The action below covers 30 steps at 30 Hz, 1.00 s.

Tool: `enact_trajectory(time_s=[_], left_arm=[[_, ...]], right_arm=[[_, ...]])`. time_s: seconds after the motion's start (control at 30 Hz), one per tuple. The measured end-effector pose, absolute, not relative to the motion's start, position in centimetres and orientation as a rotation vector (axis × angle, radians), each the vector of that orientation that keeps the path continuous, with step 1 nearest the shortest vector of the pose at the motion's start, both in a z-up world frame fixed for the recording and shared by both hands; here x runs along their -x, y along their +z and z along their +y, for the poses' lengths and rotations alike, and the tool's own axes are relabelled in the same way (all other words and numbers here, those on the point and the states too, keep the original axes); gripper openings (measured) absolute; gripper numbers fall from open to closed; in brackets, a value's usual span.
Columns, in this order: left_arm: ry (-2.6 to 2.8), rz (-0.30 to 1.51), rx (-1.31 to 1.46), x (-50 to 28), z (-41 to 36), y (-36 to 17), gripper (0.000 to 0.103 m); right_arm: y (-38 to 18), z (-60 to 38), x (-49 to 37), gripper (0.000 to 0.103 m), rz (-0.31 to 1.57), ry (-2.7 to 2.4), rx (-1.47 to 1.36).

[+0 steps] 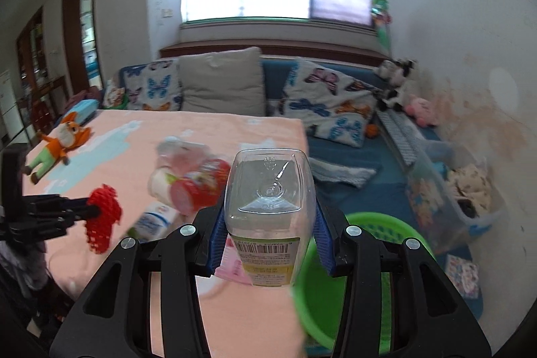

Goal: Collect trash
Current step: 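Carry bottle and net to the green basket and open both tools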

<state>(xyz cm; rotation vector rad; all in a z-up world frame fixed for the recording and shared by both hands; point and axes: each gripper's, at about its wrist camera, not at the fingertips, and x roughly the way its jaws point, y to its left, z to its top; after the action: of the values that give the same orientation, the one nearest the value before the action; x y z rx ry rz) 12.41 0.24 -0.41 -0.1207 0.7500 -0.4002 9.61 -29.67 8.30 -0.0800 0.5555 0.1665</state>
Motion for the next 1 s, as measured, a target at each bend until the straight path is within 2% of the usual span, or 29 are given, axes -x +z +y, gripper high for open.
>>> enact_trajectory(time_s=[0.33,0.67,1.0], left_arm=[[-0.554,0.759,0.033,-14.4,-9.7,1.0,0.025],[-0.647,0.811,-0.029,-16.7,-17.6,0.6,0.025],[-0.716,0.851,-0.075,-18.6,-23.6,-0.6,0.025]], right_arm=[[2.3,-39.3,-10.1,0.045,0.631,-0.026,0.031],[-6.6,-43.4,-12.8,0.045,0.788,-0.075,-0.026],[-10.3,-44.9,-13.6,0.046,0.866,-0.084,-0.074]])
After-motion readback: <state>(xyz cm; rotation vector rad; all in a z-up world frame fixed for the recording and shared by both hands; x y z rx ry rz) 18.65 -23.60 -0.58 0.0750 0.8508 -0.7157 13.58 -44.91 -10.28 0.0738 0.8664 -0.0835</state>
